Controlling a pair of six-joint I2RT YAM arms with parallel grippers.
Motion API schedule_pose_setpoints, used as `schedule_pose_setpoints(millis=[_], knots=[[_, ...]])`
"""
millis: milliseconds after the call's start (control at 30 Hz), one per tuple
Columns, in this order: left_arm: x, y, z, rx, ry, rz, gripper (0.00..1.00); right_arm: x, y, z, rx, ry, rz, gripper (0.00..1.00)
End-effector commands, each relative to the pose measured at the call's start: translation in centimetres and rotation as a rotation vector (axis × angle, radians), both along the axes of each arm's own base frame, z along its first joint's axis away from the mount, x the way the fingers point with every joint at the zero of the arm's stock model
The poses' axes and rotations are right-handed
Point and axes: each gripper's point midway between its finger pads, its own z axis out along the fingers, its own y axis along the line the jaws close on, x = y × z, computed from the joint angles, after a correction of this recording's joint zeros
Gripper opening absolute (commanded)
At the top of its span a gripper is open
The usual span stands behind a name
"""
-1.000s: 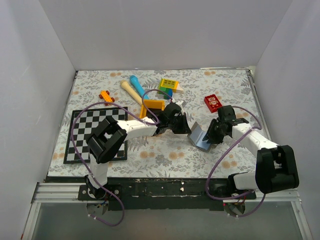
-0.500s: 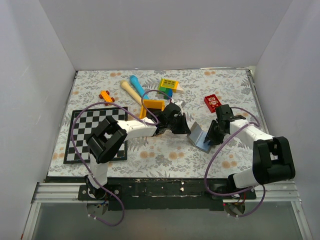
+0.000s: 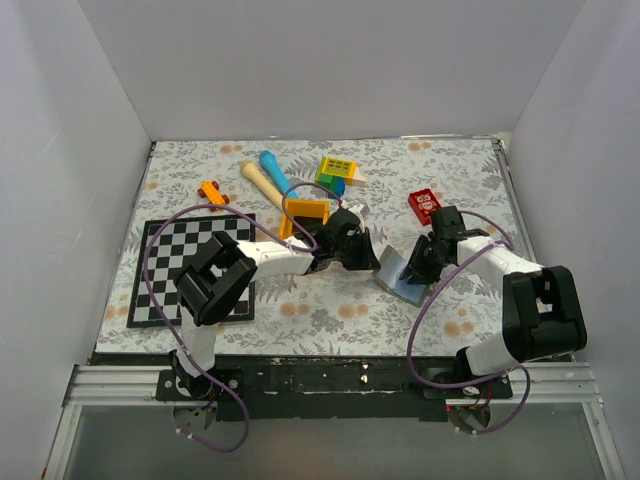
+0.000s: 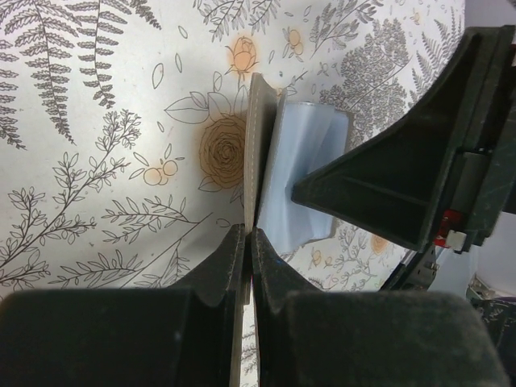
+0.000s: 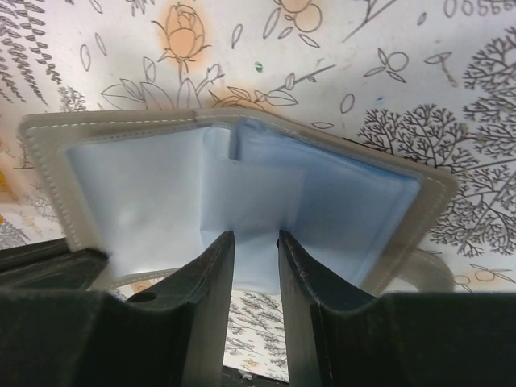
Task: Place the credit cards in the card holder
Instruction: Open the card holder at the center of the board.
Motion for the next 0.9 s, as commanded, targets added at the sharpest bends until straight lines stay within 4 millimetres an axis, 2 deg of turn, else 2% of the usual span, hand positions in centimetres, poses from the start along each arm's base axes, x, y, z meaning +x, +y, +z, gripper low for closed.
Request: schedule_pose_setpoints(millis=[0, 267, 600, 867], knots=[[-1.6, 0.3, -2.5, 0.043, 0.051, -0.033, 0.0, 1.1, 1.1, 0.3, 0.059, -0.037, 0.006, 0.37], [-2.2, 0.8, -3.8, 0.059, 0.079, -0.037, 0.0, 1.8, 1.9, 0.3, 0.087, -0.036, 0.025, 0.36], [-2.5, 0.8, -4.5, 0.058, 0.099, -0.041, 0.0, 2.6, 3.7, 2.0, 0.169, -0.102, 0.081, 0.36], [-2.5, 0.9, -4.8, 0.063, 0.101, -0.041, 0.0, 2.5, 3.9, 1.1, 0.163, -0.069, 0.086, 0.35]])
